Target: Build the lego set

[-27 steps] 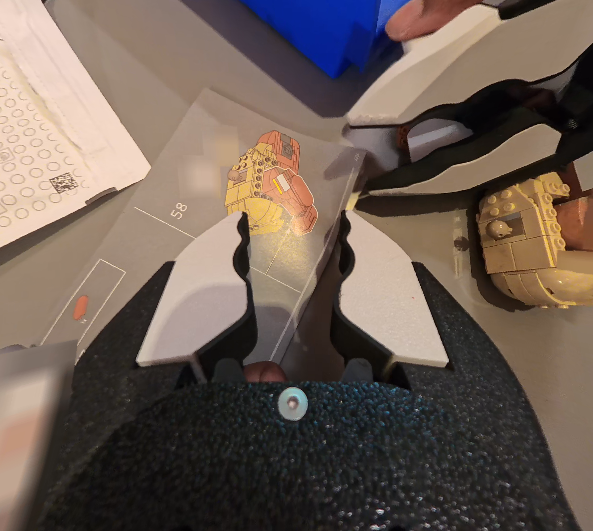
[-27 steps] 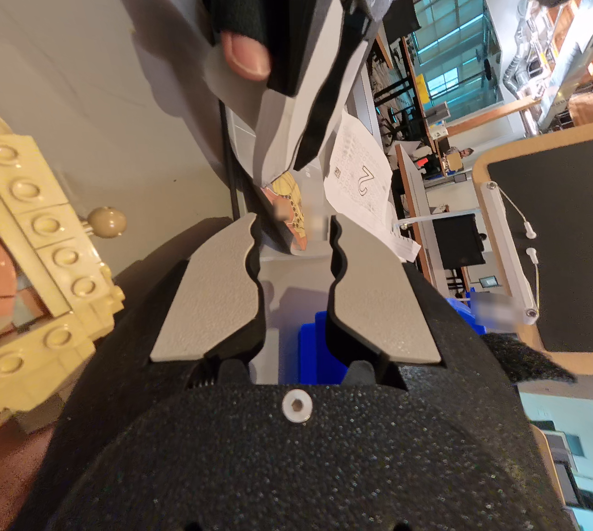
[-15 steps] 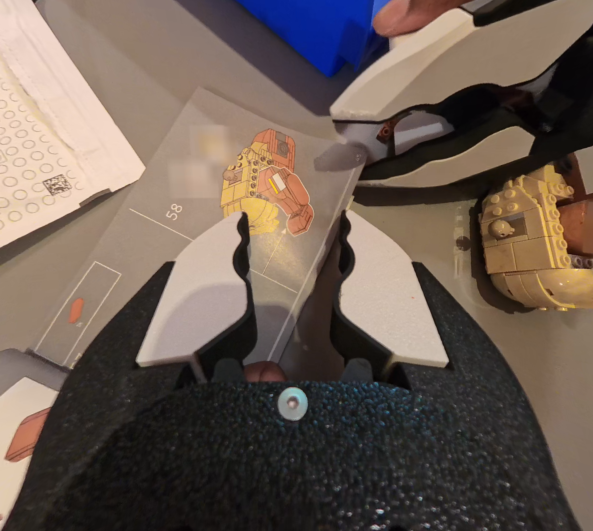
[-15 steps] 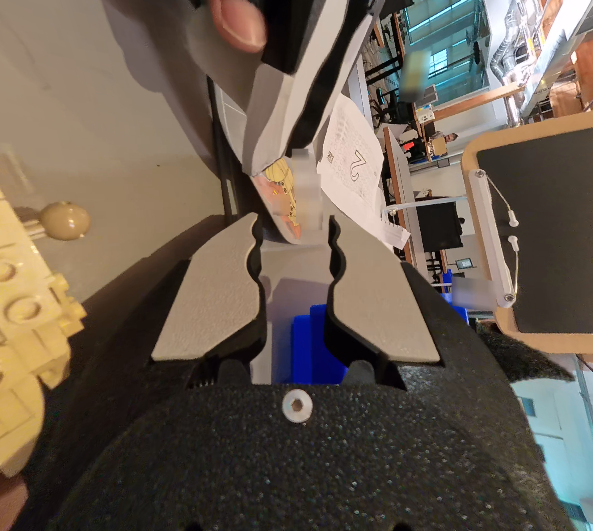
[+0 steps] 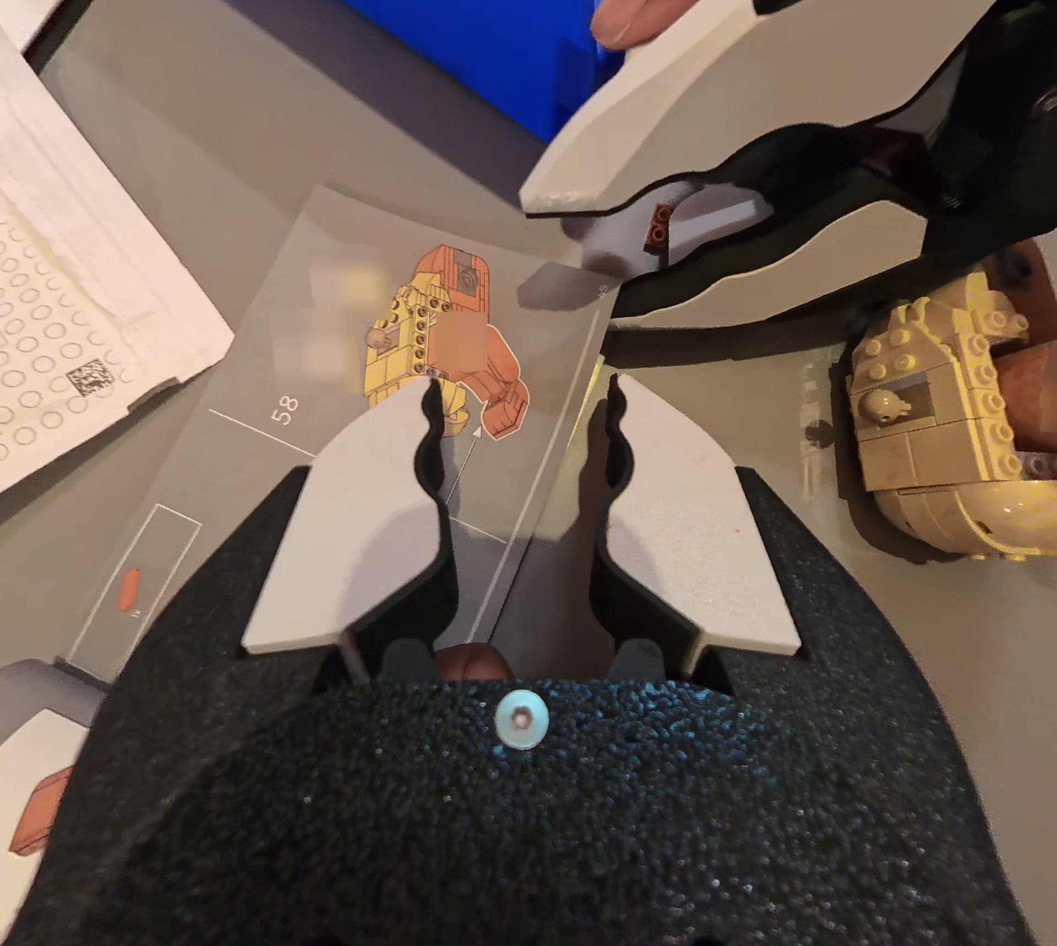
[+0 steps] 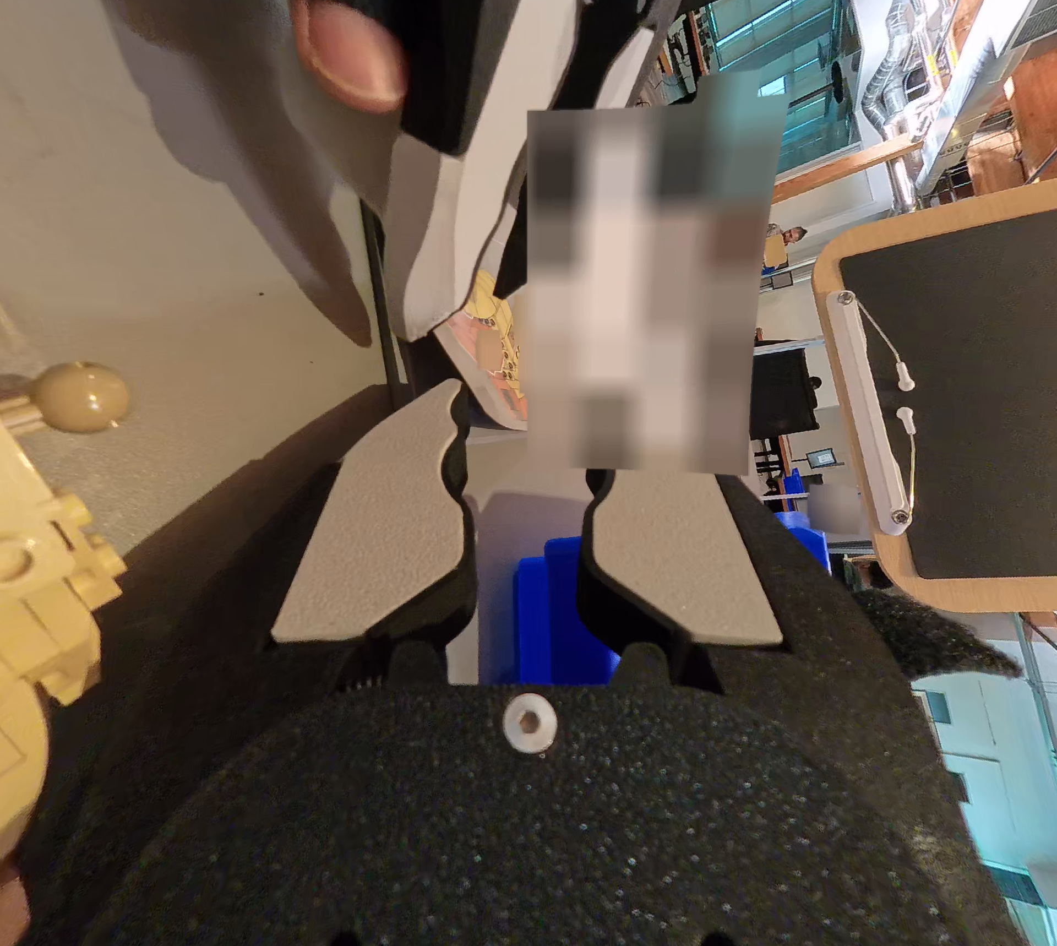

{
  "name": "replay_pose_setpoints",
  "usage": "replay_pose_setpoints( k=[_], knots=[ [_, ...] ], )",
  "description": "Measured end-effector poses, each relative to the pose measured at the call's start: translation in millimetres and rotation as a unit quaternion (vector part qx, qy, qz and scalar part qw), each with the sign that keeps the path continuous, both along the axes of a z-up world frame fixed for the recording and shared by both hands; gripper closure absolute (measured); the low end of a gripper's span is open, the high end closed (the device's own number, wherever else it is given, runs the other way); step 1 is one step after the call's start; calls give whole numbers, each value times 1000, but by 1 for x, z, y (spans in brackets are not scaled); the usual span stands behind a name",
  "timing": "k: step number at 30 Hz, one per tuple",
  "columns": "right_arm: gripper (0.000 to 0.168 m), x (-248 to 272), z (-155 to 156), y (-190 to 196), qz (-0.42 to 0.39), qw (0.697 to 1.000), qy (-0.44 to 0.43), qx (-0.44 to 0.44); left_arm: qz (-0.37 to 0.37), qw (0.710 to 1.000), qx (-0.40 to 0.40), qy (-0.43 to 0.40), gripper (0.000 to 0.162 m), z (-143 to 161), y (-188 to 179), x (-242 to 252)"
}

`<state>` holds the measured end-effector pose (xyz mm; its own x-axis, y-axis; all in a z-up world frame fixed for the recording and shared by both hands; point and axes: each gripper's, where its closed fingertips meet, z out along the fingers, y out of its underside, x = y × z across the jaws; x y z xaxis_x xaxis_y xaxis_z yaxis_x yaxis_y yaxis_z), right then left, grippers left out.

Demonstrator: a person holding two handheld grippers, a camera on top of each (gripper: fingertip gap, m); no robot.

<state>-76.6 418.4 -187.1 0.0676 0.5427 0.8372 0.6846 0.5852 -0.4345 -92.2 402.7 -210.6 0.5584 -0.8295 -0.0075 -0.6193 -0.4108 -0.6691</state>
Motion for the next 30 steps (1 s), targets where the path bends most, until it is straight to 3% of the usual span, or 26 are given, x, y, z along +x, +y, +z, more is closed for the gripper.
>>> replay_pose_setpoints(
  k=[4,9,14,18,23,30],
  knots=[
    [131,1,4,2,-8,1000,12,-1,-1,999,31,21,111,1,3,1],
    [131,3,8,4,-18,1000,23,0,-3,995,84,50,127,9,7,1],
    [131,4,10,4,-22,999,28,1,-20,993,104,52,162,13,4,5],
    [131,5,15,1,-29,999,29,10,-8,993,108,40,162,18,6,3],
    [132,10,32,-6,-65,997,42,23,60,988,141,-26,162,47,14,-16],
    [133,-2,60,-33,-124,989,63,-41,183,951,187,-163,162,89,9,-95]
  ],
)
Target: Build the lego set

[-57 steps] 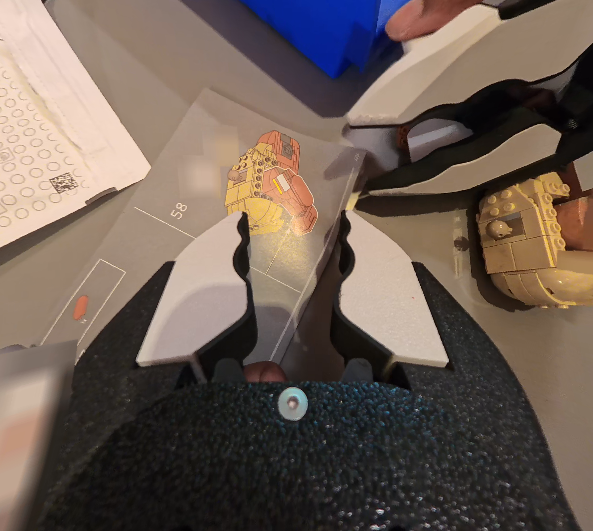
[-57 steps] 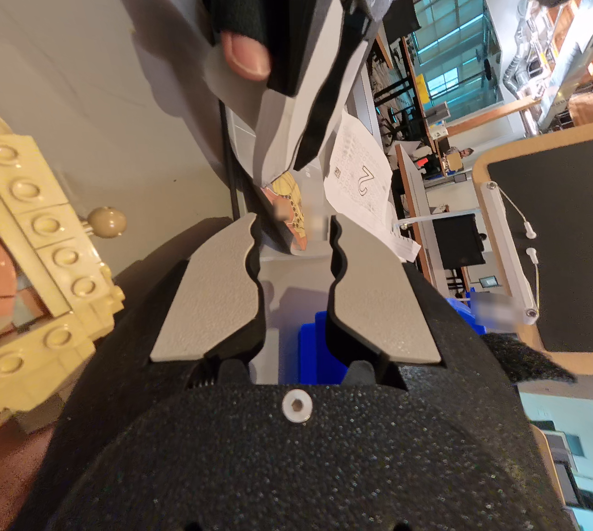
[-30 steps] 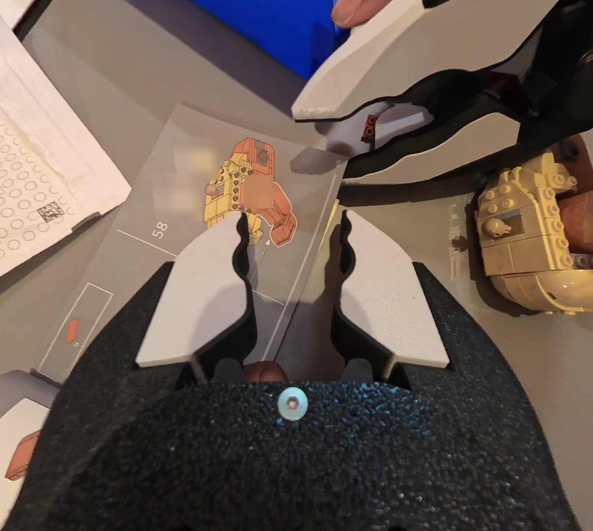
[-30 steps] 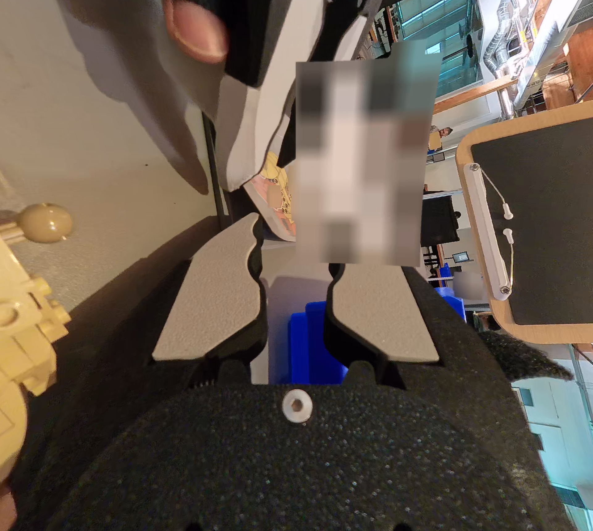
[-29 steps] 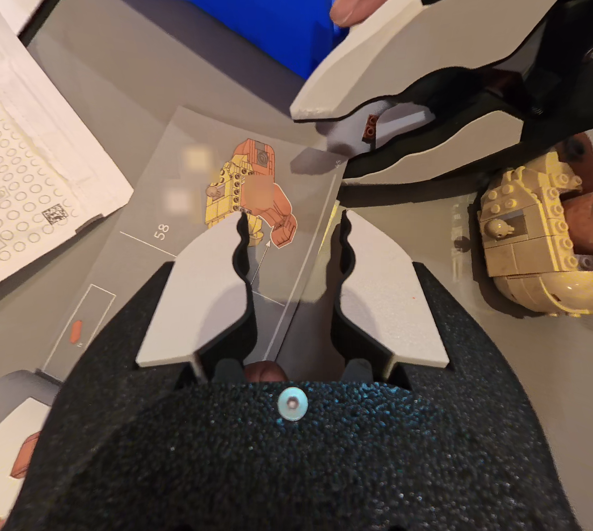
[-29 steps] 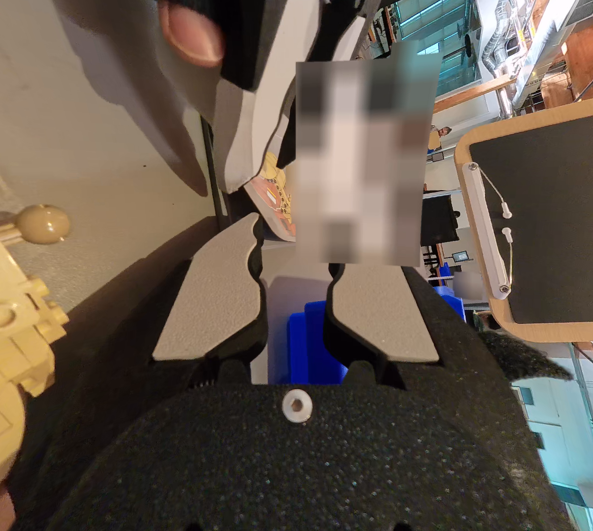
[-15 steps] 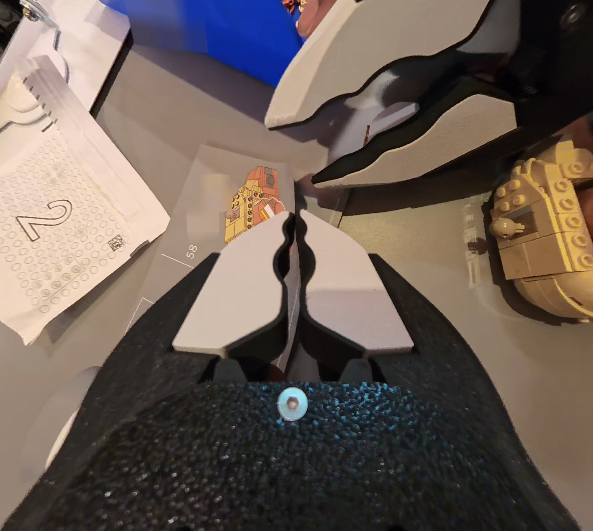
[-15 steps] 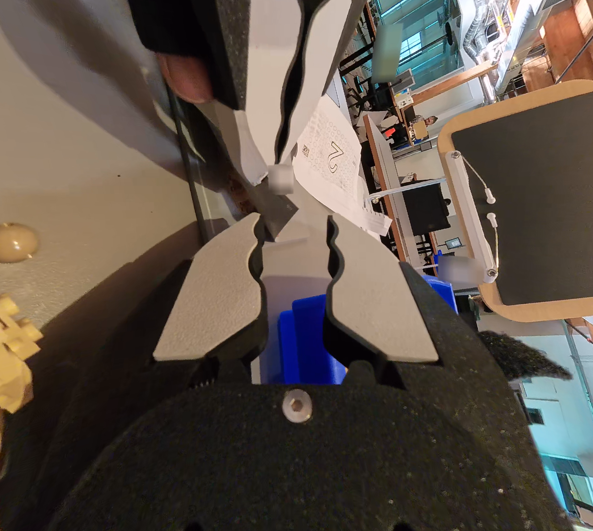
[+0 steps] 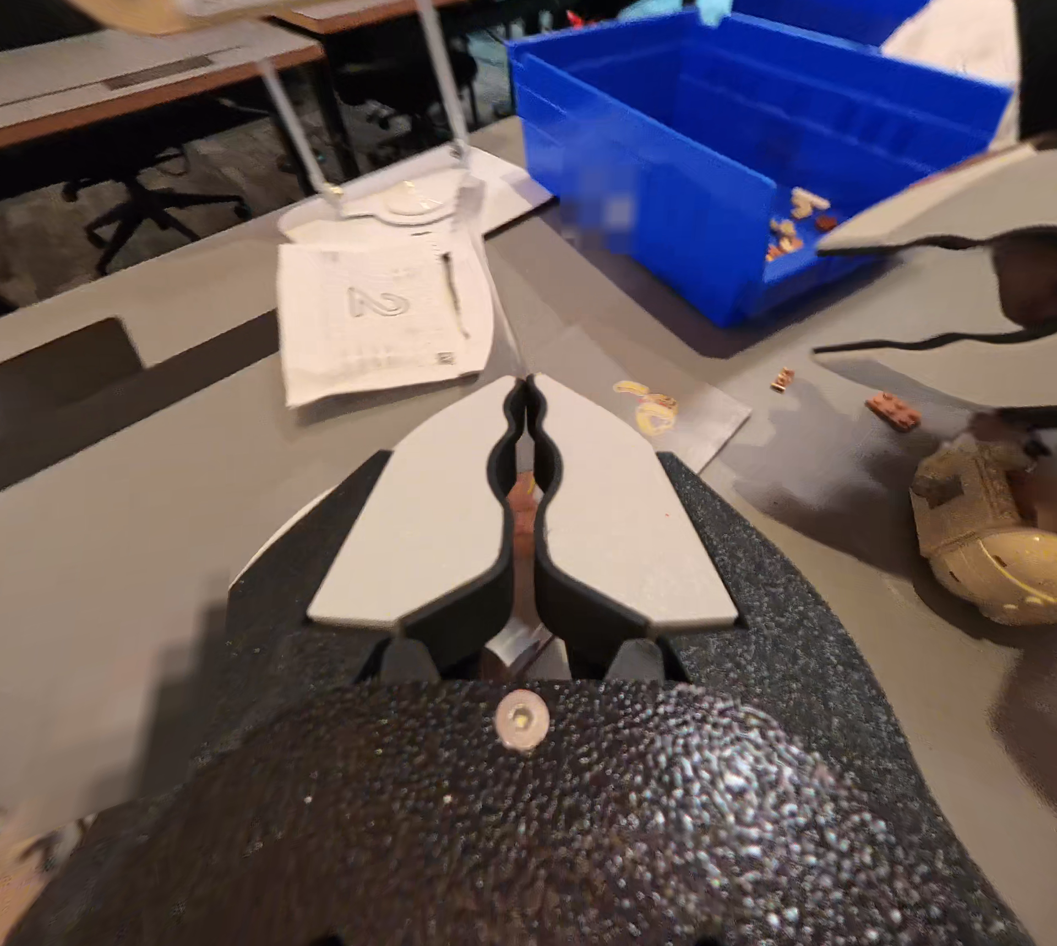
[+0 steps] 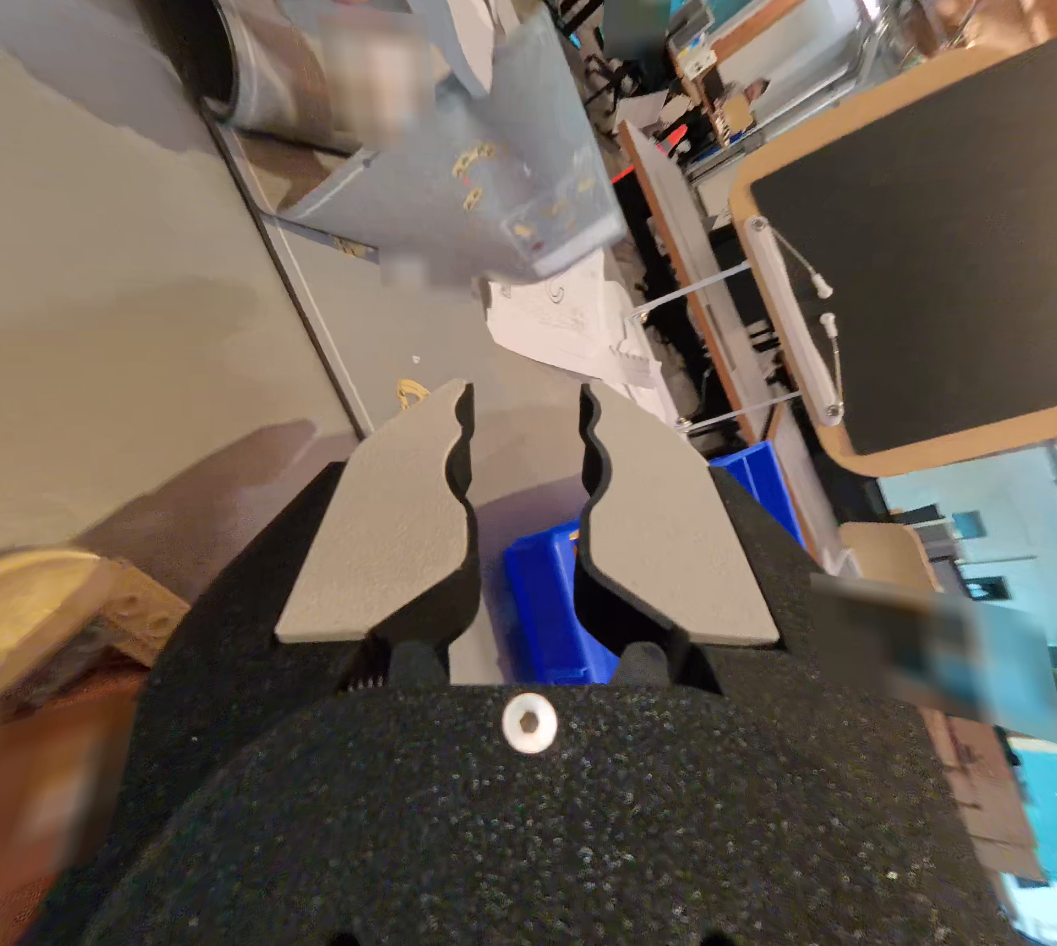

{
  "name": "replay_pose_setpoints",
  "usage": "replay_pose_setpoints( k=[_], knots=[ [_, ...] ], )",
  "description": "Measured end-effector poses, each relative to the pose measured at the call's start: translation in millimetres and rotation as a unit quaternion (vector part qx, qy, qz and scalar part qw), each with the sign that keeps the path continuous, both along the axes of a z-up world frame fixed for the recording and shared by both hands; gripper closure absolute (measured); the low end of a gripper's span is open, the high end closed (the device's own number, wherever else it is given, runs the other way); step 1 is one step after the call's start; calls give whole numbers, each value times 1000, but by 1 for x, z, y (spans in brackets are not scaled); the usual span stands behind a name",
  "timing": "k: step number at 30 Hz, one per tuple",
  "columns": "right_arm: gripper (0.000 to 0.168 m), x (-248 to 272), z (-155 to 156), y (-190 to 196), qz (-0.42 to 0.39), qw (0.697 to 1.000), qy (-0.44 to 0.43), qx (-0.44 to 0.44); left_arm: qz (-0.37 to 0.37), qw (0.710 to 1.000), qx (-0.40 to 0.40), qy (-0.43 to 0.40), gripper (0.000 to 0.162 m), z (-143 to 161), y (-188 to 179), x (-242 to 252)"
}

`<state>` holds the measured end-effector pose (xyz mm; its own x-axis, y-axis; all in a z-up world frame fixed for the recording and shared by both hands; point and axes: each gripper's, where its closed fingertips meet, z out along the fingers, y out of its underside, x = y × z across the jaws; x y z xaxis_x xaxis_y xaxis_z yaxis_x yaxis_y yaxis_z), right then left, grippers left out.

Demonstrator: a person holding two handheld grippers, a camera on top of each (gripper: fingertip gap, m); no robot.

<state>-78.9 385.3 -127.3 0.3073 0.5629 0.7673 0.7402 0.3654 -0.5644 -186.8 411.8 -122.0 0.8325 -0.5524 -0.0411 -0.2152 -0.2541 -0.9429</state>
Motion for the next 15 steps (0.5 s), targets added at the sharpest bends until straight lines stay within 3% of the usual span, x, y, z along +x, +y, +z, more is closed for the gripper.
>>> replay_pose_setpoints(
  k=[5,8,15],
  knots=[
    [133,-33,7,-11,18,998,-21,-62,64,992,-10,-108,162,-2,-13,-58],
    [133,-63,4,3,53,995,-50,-62,90,985,-24,-147,162,-10,-18,-79],
    [129,-96,-52,51,36,974,-177,-135,129,973,-59,-184,162,-26,-25,-103]
  ],
)
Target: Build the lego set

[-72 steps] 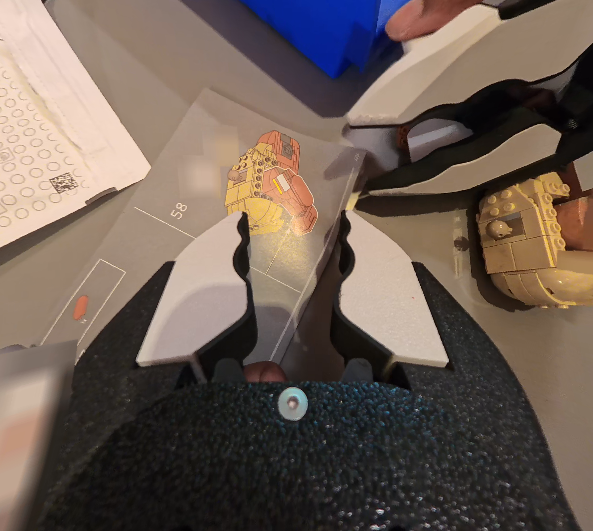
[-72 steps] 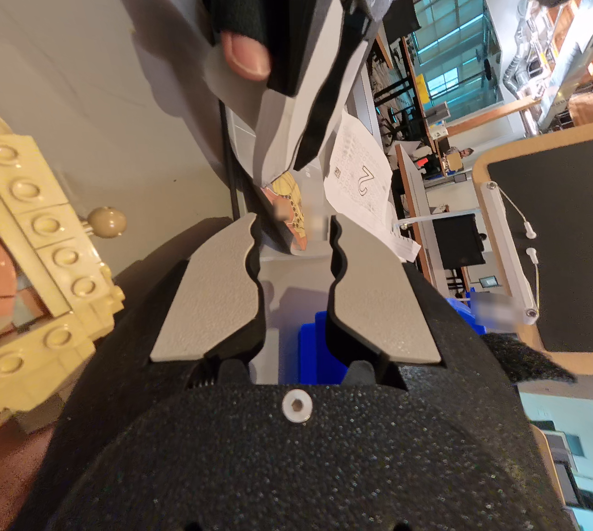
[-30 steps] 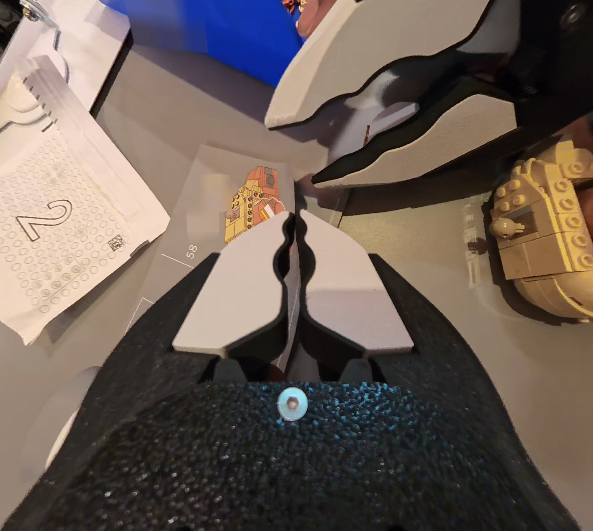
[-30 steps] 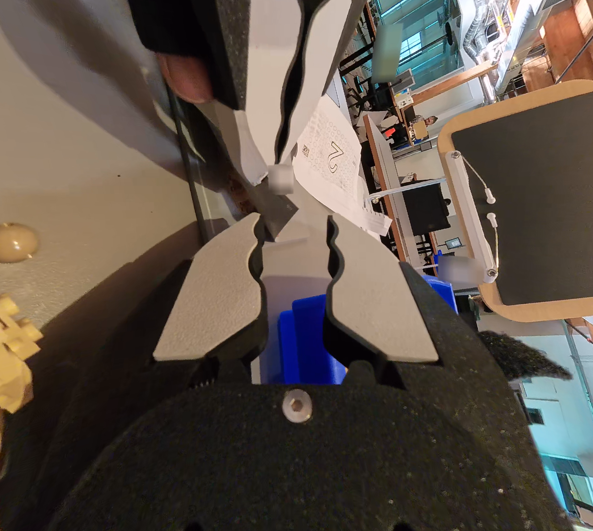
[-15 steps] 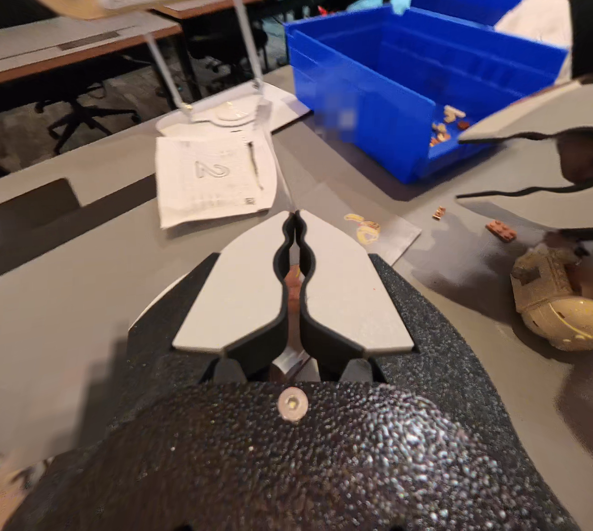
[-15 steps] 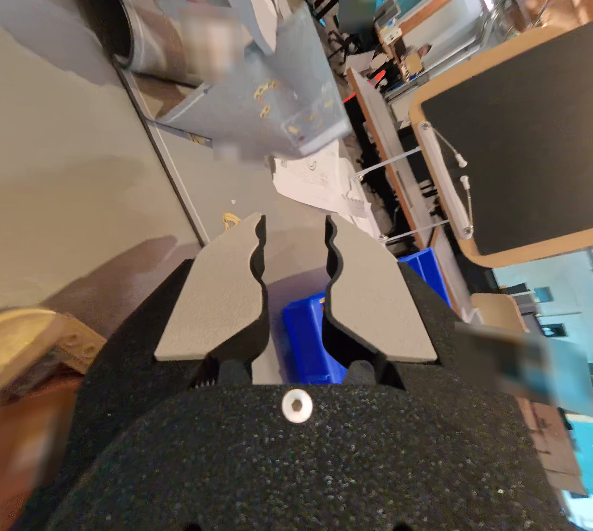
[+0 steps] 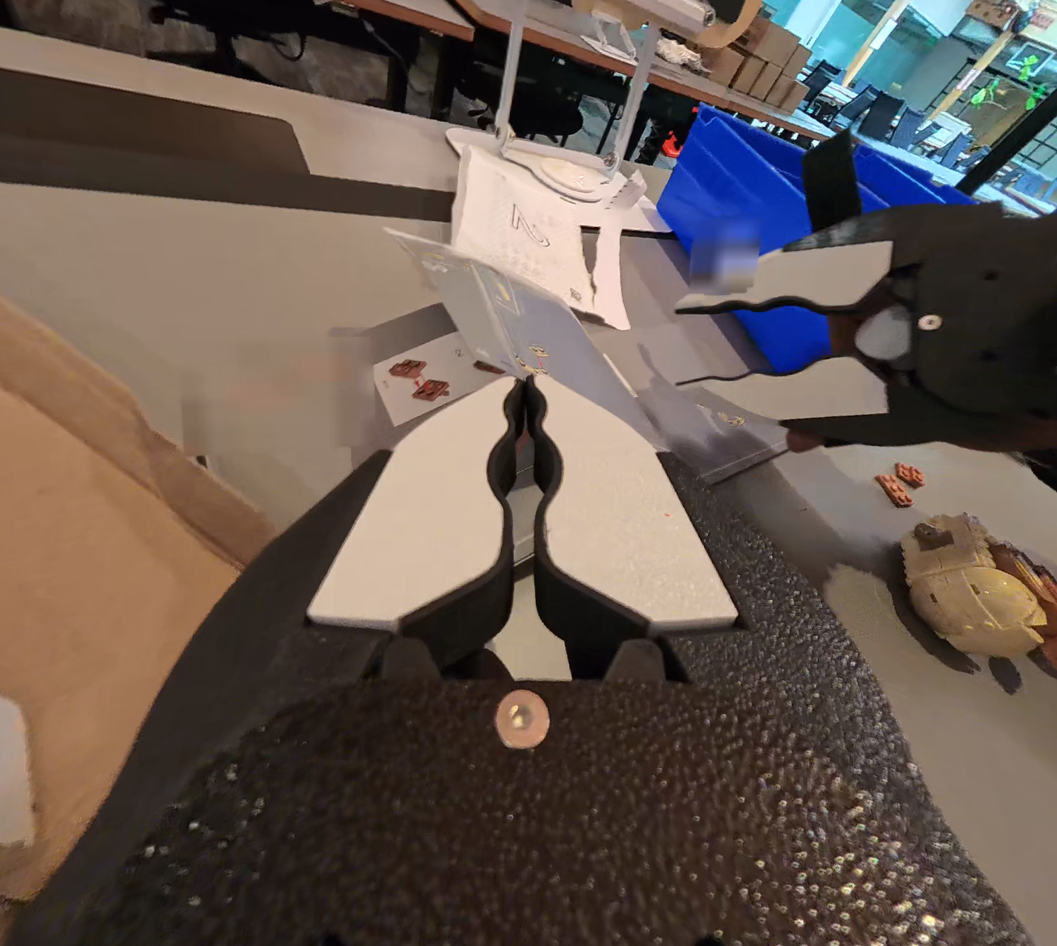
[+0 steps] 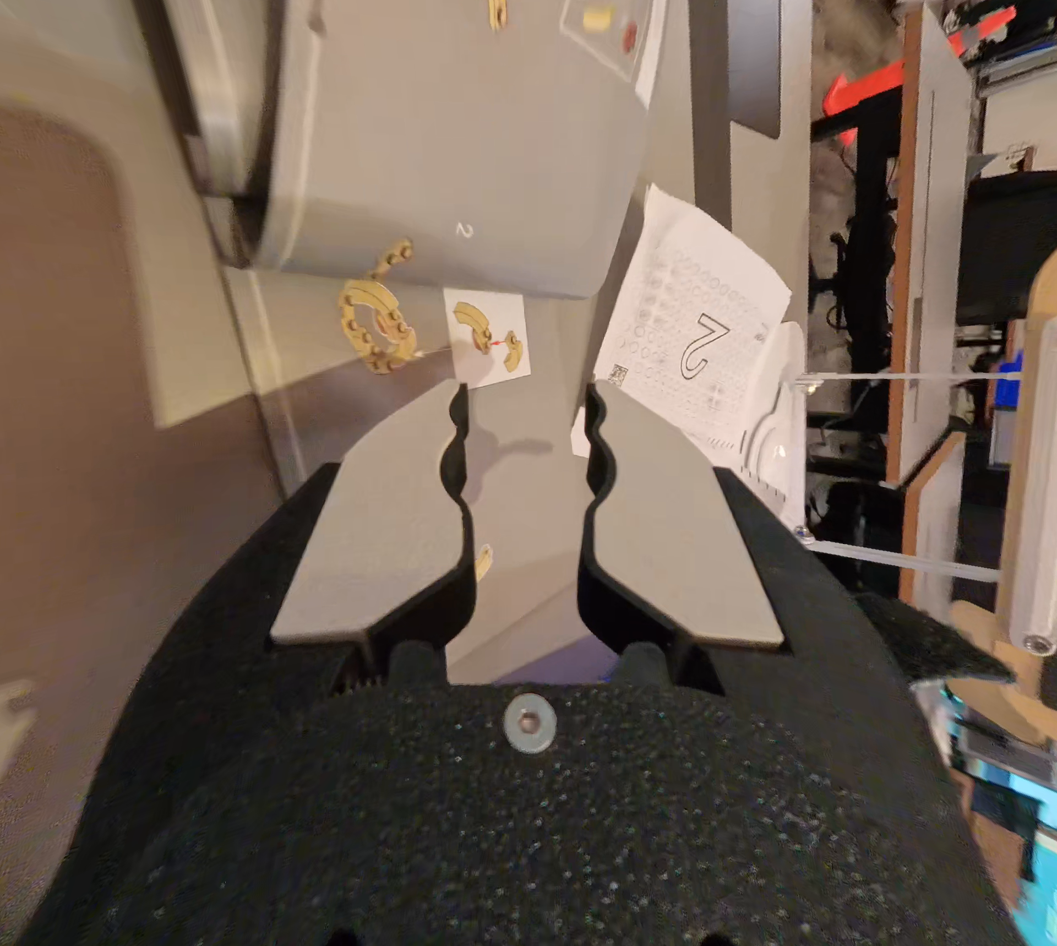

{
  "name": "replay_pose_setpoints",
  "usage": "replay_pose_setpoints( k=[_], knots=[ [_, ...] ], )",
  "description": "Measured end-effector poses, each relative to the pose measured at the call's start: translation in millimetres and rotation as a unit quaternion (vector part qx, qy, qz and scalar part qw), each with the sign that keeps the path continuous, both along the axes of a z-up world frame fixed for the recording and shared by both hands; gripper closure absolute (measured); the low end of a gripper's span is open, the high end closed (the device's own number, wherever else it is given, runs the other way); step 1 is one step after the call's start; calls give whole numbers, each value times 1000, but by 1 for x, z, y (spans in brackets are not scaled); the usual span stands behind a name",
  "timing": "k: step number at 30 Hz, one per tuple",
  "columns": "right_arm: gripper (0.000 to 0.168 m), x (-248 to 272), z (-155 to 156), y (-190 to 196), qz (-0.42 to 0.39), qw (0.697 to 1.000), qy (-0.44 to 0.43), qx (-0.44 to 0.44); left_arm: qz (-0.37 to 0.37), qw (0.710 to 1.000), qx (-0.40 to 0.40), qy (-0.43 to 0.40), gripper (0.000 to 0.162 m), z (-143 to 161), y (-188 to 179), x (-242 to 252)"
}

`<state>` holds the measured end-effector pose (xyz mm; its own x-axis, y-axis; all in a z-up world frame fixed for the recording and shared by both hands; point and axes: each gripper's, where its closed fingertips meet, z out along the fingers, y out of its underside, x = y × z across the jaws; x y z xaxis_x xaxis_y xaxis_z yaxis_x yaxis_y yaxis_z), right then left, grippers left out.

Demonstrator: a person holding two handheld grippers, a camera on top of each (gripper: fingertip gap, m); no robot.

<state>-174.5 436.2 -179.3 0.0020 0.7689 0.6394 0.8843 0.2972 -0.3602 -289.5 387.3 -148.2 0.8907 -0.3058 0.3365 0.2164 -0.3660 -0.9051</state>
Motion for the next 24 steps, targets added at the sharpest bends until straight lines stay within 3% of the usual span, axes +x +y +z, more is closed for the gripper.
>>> replay_pose_setpoints(
  k=[9,15,20,24],
  knots=[
    [130,-24,-27,7,18,999,-33,-5,7,999,-34,-9,161,-13,-8,-17],
    [130,-41,-25,6,33,999,-21,-7,-7,998,-62,16,132,-21,-21,-26],
    [130,-48,-20,4,39,999,-16,-4,-31,987,-45,149,113,-19,-45,-32],
    [130,-53,-16,3,47,999,-15,2,24,945,27,325,99,6,-63,-62]
  ],
)
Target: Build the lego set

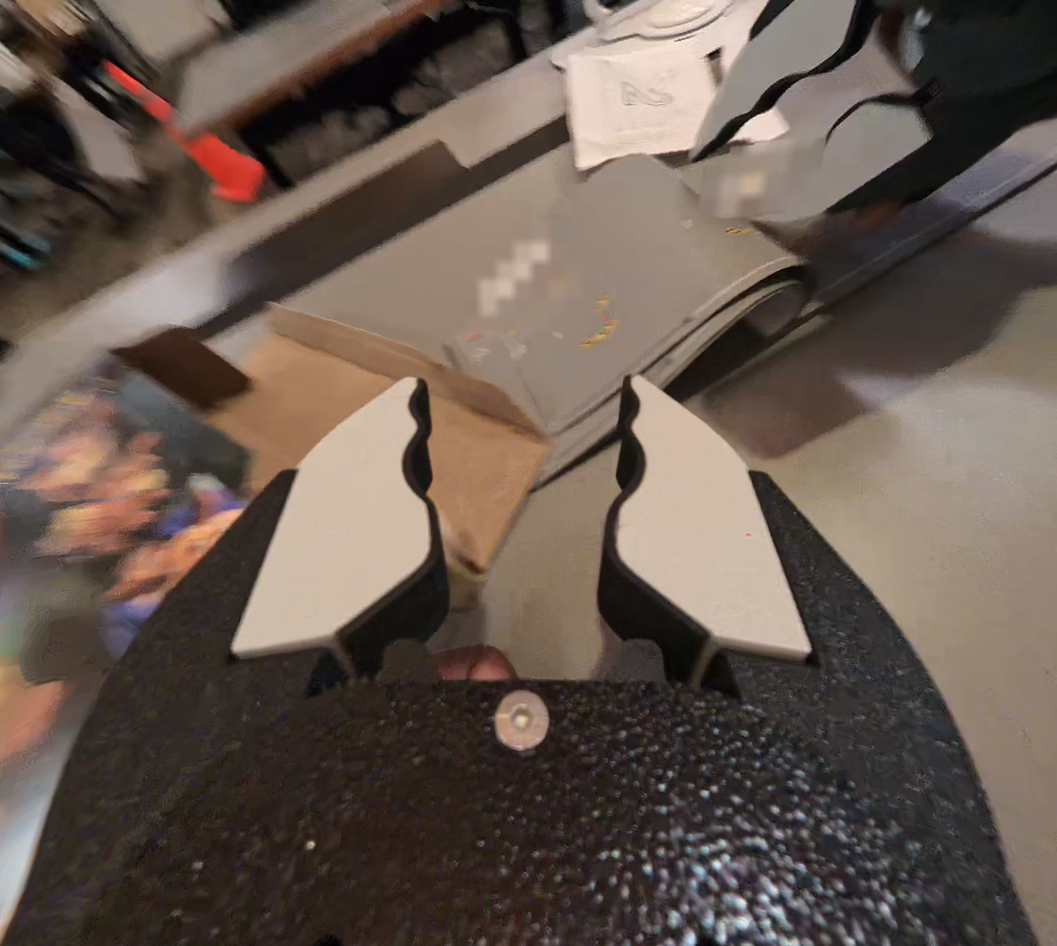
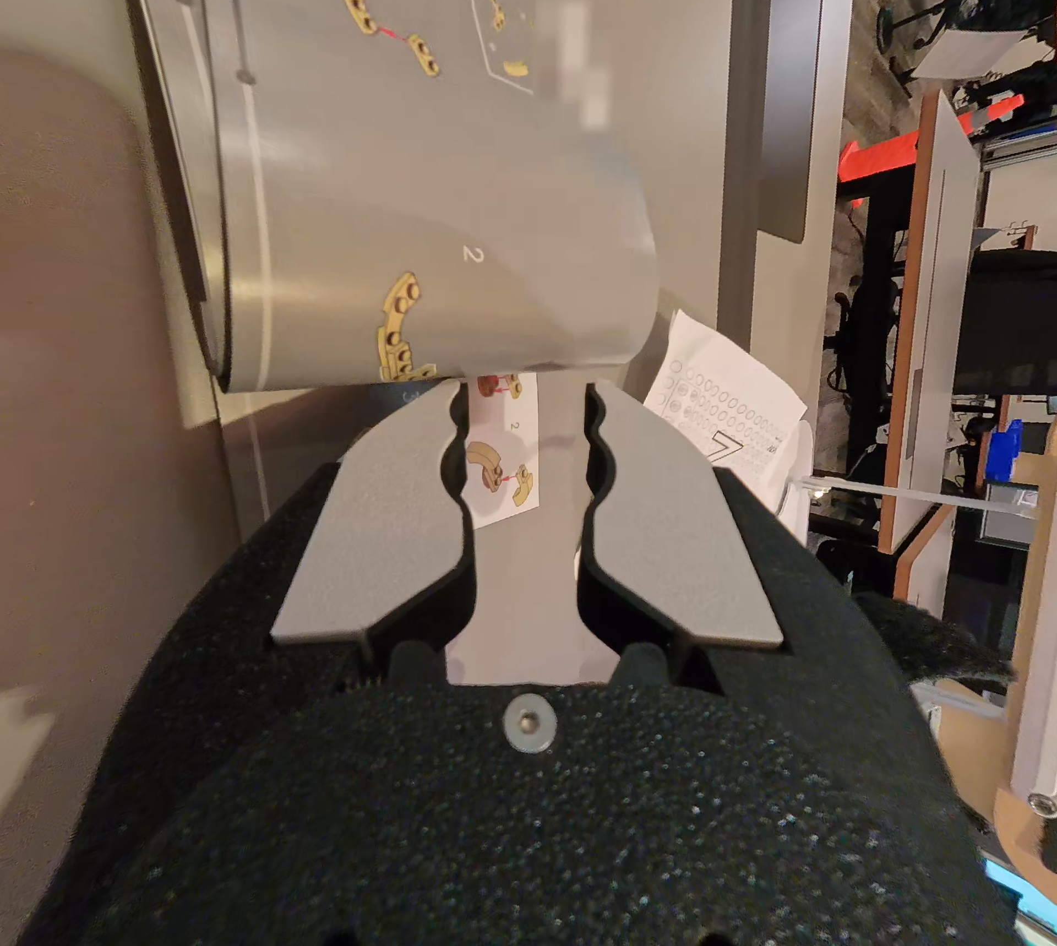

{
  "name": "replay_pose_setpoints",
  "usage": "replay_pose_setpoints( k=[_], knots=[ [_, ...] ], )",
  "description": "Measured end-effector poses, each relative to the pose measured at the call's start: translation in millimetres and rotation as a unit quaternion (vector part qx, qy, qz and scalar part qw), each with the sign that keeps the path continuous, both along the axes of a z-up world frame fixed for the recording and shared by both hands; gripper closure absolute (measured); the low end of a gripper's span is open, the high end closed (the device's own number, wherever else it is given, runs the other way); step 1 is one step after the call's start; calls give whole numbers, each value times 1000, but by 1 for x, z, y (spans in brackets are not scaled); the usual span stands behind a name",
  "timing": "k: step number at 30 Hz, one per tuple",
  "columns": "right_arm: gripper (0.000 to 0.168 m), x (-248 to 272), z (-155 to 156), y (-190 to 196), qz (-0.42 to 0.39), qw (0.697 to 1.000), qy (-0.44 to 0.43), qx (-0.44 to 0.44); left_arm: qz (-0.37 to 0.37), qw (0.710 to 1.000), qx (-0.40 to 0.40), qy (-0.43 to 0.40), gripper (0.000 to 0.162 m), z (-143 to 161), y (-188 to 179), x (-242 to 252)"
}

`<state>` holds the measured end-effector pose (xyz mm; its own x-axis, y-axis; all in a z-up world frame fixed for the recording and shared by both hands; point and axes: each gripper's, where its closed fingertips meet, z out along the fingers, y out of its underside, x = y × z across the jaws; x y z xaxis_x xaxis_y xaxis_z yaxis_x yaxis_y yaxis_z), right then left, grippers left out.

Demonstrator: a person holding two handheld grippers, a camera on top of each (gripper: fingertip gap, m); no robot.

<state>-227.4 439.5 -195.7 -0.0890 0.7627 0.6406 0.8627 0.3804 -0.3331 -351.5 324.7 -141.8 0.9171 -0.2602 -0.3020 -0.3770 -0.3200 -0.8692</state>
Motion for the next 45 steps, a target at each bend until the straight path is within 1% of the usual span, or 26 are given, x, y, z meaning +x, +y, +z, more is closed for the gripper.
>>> replay_pose_setpoints(
  k=[1,2,3,6,8,12,15,18,20,21,22,25,26,28,29,32,34,38,42,45],
  knots=[
    [130,-1,0,0,1,1000,-1,1,7,999,10,44,100,6,-4,-10],
    [130,-2,0,0,2,1000,-2,1,13,997,4,81,100,7,-6,-21],
    [129,-3,0,0,2,1000,-3,1,16,994,-20,109,99,3,-8,-32],
    [129,-5,-1,1,0,1000,-3,0,10,981,-132,145,99,-25,-15,-56],
    [129,-5,-1,1,0,1000,-3,-1,10,974,-147,170,102,-30,-13,-66],
    [129,-4,-3,1,3,1000,-11,3,-9,964,-183,191,109,-34,-9,-71],
    [129,-4,-3,2,5,1000,-15,6,-32,951,-208,229,114,-34,-5,-72],
    [129,-5,-2,2,9,1000,-18,9,-78,944,-191,256,115,-21,9,-54],
    [128,-6,0,3,12,1000,-21,12,-129,937,-183,269,115,-11,23,-40],
    [128,-7,0,3,14,1000,-22,13,-157,925,-189,290,116,-9,30,-37],
    [128,-8,1,3,17,999,-23,14,-194,905,-201,321,116,-10,36,-36],
    [128,-10,3,2,21,999,-27,17,-302,828,-248,403,114,-27,54,-42],
    [128,-11,3,1,22,999,-28,17,-337,805,-258,414,115,-35,59,-41],
    [129,-12,2,1,23,999,-35,20,-411,761,-276,418,122,-50,57,-34],
    [129,-12,2,1,24,999,-37,22,-432,748,-279,420,123,-56,58,-31],
    [129,-13,1,2,23,999,-39,19,-466,721,-282,427,130,-71,59,-28],
    [129,-13,0,3,25,999,-39,17,-476,712,-293,425,139,-76,57,-31],
    [129,-14,0,4,26,999,-38,12,-472,714,-291,428,149,-74,59,-35],
    [129,-14,0,4,26,999,-36,8,-474,718,-287,420,151,-67,57,-36],
    [129,-14,-1,3,25,999,-36,6,-477,731,-276,402,151,-58,55,-29]
  ],
)
